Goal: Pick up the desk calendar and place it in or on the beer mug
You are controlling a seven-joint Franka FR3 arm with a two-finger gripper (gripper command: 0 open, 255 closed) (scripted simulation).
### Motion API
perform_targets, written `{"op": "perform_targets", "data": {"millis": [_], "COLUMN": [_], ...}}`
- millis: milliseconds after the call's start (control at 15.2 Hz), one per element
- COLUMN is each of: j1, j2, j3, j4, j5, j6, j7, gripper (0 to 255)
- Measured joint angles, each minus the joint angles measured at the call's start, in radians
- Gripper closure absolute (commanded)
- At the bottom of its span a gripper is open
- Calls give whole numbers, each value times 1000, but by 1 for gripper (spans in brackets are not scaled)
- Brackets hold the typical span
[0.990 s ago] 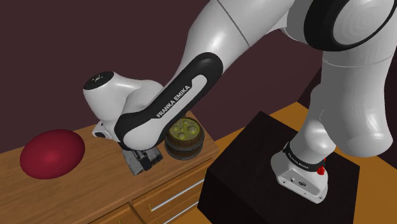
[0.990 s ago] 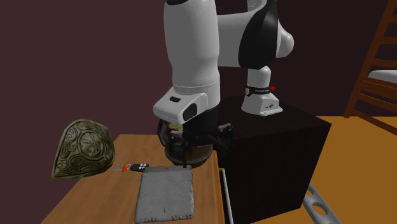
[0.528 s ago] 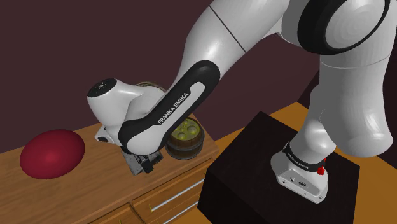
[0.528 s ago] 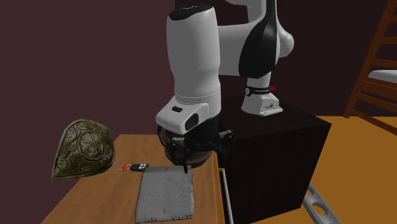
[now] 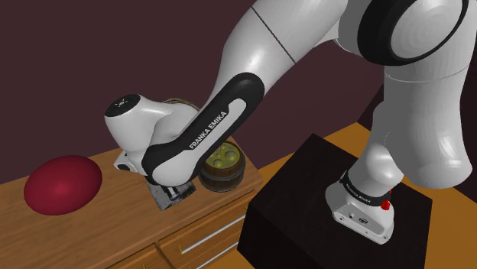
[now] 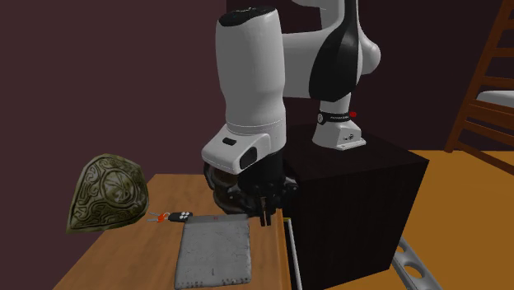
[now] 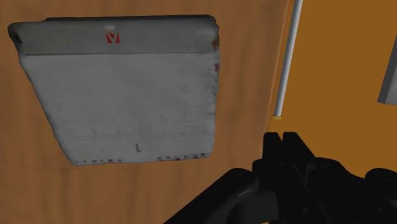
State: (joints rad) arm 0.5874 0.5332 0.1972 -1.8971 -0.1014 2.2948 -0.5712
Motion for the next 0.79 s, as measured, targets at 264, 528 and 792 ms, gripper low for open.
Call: {"op": "perform_targets", "data": {"millis": [264, 528, 792], "j1": [0, -80, -359], "j2": [0, -4, 12], "j3": [0, 33, 173], "j4": [0, -20, -66], "j5": [0, 90, 421], "j6": [0, 51, 157], "j7": [0, -69, -329], "gripper": [255, 0, 0]}}
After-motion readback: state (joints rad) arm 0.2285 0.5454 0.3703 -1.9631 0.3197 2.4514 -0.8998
